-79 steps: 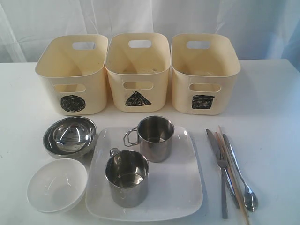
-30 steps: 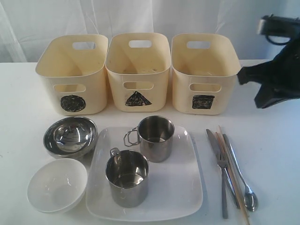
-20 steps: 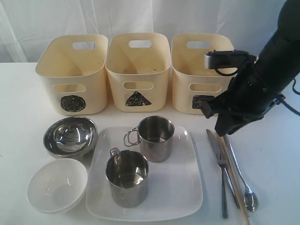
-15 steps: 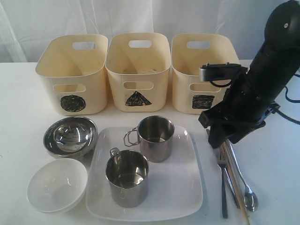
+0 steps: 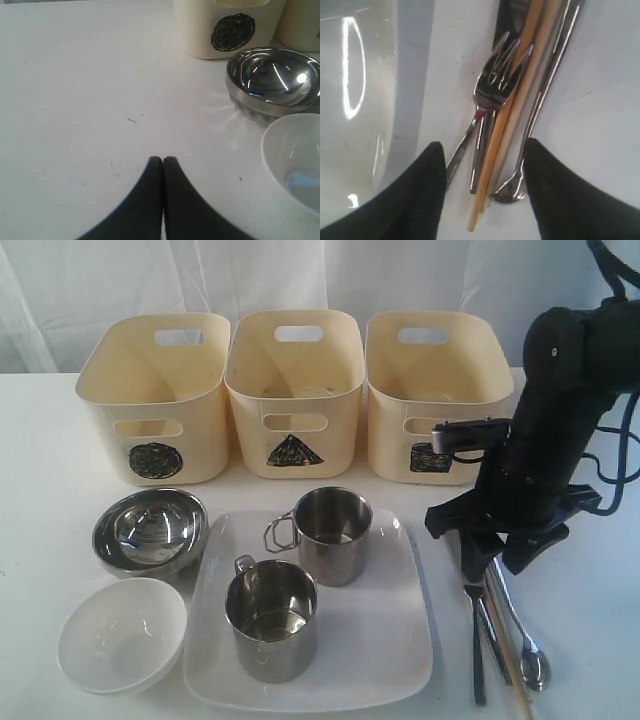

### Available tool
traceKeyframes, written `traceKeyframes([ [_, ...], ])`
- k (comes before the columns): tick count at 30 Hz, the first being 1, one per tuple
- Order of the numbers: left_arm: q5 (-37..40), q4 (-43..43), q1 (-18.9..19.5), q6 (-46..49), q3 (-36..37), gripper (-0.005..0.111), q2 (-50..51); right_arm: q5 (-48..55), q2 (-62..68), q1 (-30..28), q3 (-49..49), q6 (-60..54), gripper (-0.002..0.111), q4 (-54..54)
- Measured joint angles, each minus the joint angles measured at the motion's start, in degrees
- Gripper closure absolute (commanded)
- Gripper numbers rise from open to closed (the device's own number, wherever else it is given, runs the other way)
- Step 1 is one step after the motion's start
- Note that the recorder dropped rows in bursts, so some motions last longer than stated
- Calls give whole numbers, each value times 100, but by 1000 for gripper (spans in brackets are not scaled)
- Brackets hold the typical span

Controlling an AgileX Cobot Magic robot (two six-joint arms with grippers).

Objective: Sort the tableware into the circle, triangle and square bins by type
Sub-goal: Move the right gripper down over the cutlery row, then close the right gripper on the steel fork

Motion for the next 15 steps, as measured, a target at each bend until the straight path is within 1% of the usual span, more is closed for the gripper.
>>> traceKeyframes([
  [4,0,0,0,0,0,107,0,-140,64,96,0,280,62,0],
  [11,0,0,0,0,0,107,0,-596,278,459,-9,458,62,-17],
  [15,0,0,0,0,0,107,0,-817,287,499,-21,770,62,-276],
])
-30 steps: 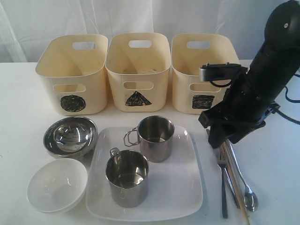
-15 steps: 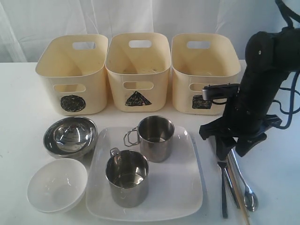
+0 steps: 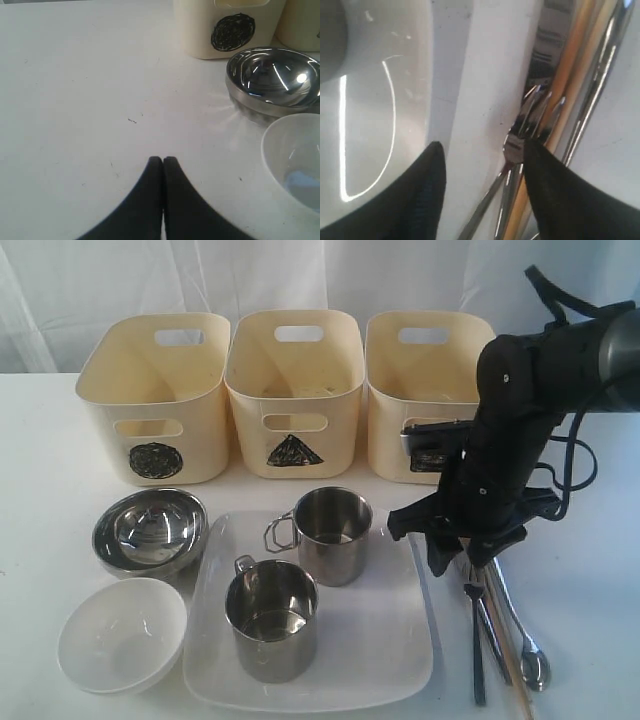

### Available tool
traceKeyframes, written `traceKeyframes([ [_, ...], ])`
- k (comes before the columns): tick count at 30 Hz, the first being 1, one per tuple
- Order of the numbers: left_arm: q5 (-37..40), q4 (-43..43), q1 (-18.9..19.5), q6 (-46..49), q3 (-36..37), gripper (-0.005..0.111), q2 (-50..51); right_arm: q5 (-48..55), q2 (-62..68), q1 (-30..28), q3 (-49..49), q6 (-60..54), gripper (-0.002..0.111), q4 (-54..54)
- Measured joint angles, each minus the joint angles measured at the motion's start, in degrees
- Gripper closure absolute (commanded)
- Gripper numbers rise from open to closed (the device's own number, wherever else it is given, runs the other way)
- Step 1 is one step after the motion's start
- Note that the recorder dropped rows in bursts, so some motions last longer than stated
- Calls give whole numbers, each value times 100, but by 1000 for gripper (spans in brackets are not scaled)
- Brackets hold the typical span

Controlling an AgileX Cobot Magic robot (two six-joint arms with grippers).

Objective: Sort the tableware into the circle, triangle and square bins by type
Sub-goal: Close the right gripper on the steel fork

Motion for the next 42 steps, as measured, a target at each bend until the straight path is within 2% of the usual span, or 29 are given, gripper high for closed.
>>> traceKeyframes([
  [9,0,0,0,0,0,107,0,-200,0,11,0,327,62,-473],
  [42,0,0,0,0,0,107,0,-480,401,11,309,594,62,-674],
])
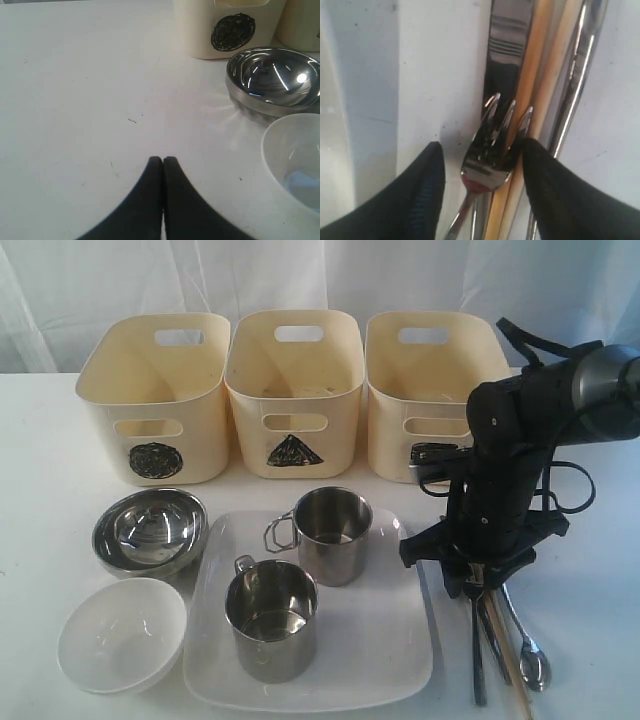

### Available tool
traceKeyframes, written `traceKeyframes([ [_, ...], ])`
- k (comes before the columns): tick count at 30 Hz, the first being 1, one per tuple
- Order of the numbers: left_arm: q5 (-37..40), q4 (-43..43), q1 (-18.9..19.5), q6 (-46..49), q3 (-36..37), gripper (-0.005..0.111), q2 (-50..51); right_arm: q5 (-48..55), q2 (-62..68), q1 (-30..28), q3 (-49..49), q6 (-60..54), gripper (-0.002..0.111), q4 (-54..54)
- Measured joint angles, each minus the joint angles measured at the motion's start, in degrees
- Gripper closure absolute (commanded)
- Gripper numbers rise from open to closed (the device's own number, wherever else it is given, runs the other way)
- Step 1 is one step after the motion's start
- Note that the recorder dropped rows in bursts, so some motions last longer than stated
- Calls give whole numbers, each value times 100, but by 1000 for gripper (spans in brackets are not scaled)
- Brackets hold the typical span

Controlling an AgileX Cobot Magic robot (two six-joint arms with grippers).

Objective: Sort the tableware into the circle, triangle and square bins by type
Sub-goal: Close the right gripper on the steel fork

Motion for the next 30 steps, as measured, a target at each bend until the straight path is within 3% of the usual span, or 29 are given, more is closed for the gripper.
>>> traceKeyframes([
  [5,0,0,0,0,0,107,0,0,0,0,0,109,63,-11],
  [13,0,0,0,0,0,107,0,124,0,0,0,143,78,-22],
  [30,0,0,0,0,0,107,0,273,0,0,0,251,78,1],
])
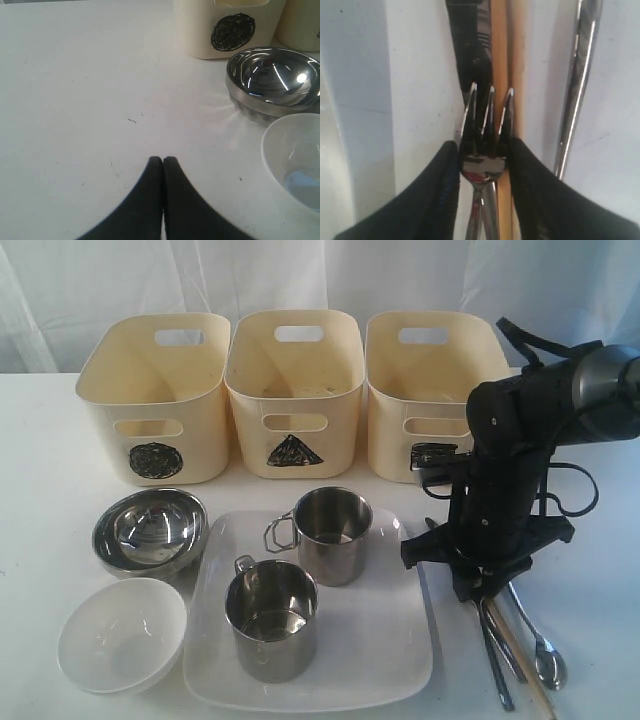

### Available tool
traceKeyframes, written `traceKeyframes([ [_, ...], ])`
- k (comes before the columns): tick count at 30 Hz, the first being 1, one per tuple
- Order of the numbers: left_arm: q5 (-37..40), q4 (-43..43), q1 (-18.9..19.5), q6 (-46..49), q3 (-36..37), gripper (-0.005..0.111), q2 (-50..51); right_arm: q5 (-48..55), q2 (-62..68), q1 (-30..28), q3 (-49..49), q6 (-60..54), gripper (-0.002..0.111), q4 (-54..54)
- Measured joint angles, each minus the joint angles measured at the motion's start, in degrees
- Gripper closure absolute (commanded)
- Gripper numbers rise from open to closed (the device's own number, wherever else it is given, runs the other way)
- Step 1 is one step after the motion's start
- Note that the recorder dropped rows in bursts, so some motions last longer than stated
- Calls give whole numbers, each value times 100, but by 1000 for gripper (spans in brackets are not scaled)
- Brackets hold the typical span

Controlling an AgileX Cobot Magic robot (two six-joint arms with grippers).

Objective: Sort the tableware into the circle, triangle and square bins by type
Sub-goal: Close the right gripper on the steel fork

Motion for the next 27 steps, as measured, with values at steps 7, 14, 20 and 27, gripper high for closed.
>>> traceKeyframes([
  [7,0,0,0,0,0,107,0,169,-10,0,0,23,78,20],
  [14,0,0,0,0,0,107,0,226,-291,0,-168,33,78,20],
  [20,0,0,0,0,0,107,0,291,-467,0,-192,33,78,20],
  [27,0,0,0,0,0,107,0,291,-704,0,-204,33,78,20],
])
